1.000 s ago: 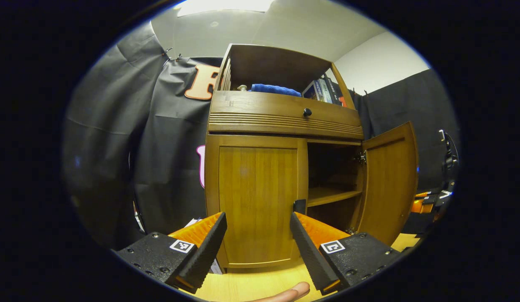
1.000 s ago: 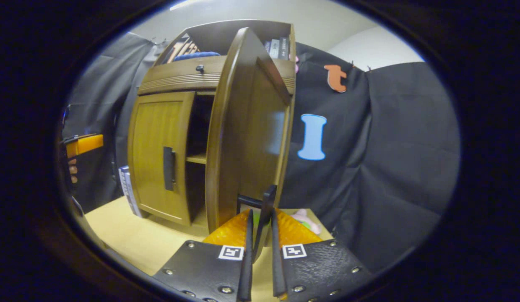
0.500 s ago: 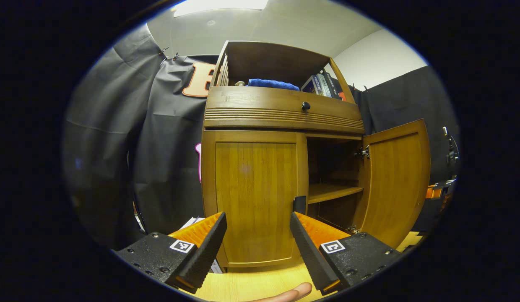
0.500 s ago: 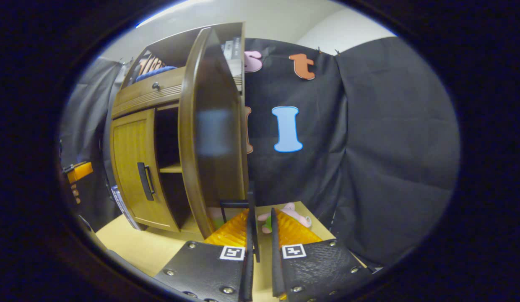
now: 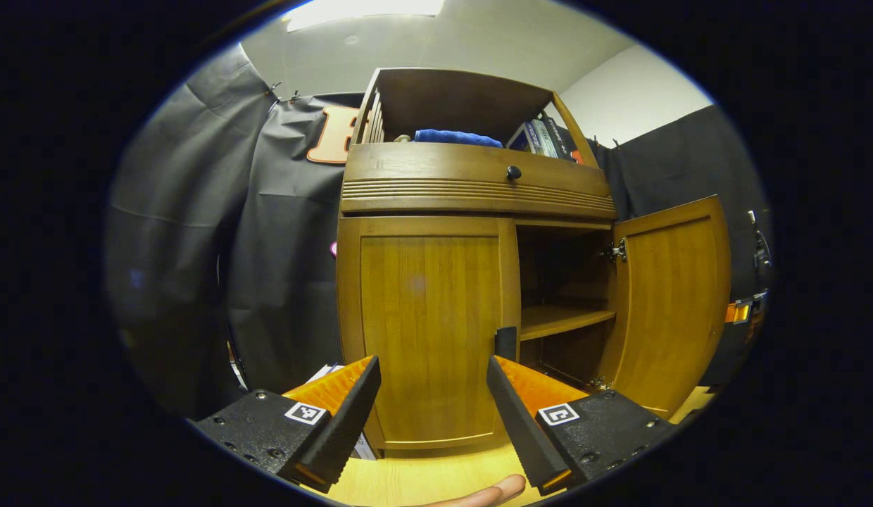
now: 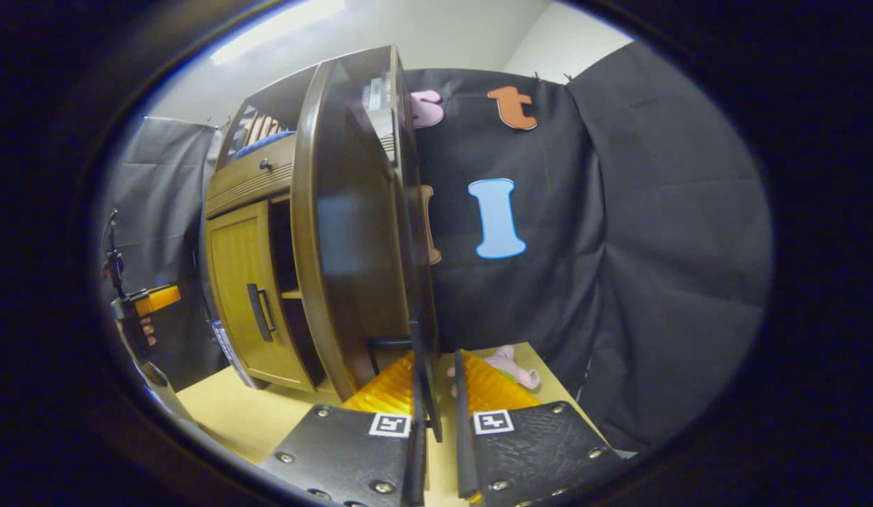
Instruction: Open the right door of the double-door shoe cabinet with the right hand, and open the left door with the left hand.
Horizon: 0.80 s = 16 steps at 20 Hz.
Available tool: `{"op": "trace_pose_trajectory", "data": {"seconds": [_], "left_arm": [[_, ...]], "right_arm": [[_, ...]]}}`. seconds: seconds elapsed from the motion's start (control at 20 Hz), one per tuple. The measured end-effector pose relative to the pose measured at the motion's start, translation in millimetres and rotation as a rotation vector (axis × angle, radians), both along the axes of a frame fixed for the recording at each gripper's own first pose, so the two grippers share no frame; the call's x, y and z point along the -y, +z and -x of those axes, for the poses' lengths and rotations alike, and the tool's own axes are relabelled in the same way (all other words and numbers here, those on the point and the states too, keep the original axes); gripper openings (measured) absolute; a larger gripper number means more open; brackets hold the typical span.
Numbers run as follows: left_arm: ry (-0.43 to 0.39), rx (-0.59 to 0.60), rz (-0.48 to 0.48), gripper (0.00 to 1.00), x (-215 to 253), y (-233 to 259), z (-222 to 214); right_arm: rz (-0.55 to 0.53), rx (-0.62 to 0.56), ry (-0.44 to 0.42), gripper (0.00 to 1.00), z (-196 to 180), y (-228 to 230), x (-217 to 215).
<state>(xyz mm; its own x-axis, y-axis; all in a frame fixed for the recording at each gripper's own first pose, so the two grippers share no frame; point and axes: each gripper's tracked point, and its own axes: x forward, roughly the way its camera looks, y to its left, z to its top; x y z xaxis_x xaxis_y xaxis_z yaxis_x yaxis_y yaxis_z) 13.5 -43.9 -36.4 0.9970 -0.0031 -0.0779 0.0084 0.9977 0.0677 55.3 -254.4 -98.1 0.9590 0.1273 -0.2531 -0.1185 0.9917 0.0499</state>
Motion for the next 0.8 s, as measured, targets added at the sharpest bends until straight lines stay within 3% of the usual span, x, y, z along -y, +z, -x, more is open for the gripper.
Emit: {"op": "trace_pose_trajectory", "data": {"seconds": [0.15,0.2,0.25,0.35,0.45,0.55,0.8], "left_arm": [[-0.01,-0.017,0.008,0.89,12,-8,-2],[-0.02,-0.008,0.011,0.89,20,-8,-2],[-0.023,-0.006,0.005,0.94,25,-8,-3],[-0.029,0.014,-0.001,0.94,35,-10,-5],[-0.034,0.017,0.0,0.89,48,-16,-12],[-0.035,0.0,-0.008,0.93,61,-24,-20],[-0.009,0.011,0.006,0.91,79,-29,-57]], "right_arm": [[0.034,0.026,-0.02,0.18,2,0,4],[0.072,0.042,-0.051,0.24,15,4,15],[0.096,0.051,-0.073,0.38,20,5,23],[0.098,0.069,-0.089,0.66,35,13,33],[0.075,0.104,-0.116,0.97,50,26,37],[0.045,0.134,-0.152,1.0,73,33,47],[0.035,0.245,-0.213,0.99,126,67,43]]}}
